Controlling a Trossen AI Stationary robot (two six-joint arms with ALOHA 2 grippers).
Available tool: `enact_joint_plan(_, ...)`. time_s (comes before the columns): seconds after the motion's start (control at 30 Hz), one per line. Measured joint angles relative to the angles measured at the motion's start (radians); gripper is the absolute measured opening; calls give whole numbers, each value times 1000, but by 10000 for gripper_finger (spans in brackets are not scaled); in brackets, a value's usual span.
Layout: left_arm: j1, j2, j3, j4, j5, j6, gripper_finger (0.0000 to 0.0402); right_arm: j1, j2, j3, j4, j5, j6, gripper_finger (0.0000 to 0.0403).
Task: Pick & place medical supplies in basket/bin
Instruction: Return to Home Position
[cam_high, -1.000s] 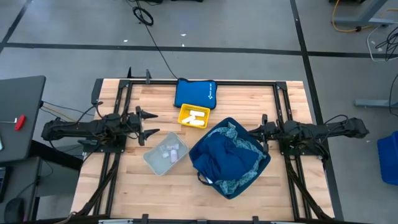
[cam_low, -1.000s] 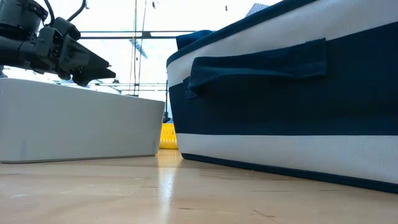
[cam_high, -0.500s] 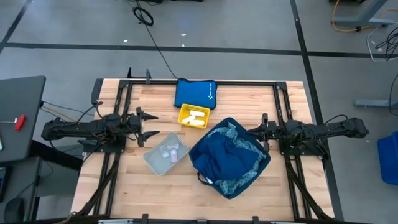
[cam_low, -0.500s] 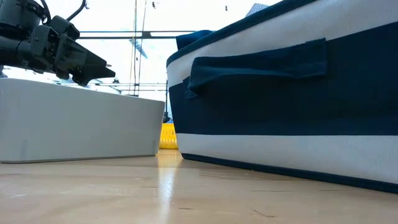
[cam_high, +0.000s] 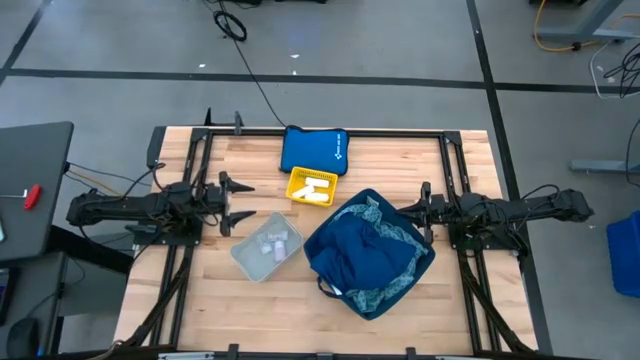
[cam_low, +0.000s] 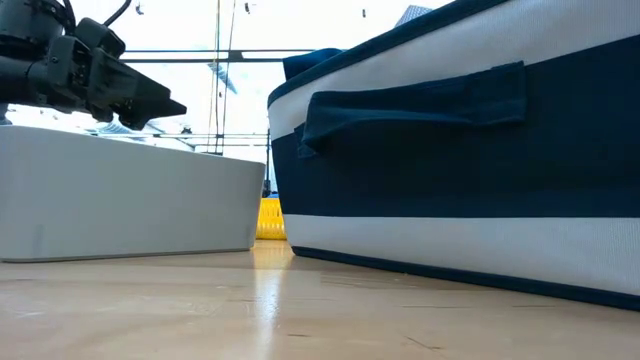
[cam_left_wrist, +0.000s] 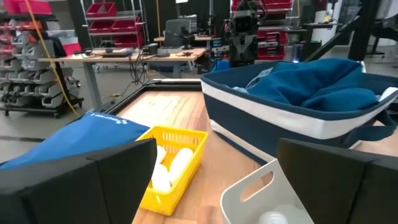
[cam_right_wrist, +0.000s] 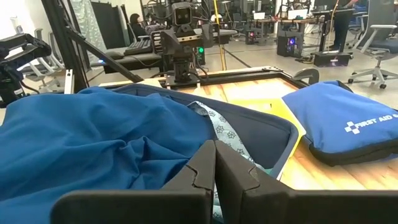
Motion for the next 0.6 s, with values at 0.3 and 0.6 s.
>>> enact_joint_plan(0.3, 0, 1, 0, 23, -54, -17, 331, 0, 0, 0, -1, 0, 0, 18)
enact_joint_plan(0.6, 0, 1, 0, 25, -72, -17, 331, 0, 0, 0, -2, 0, -1, 18)
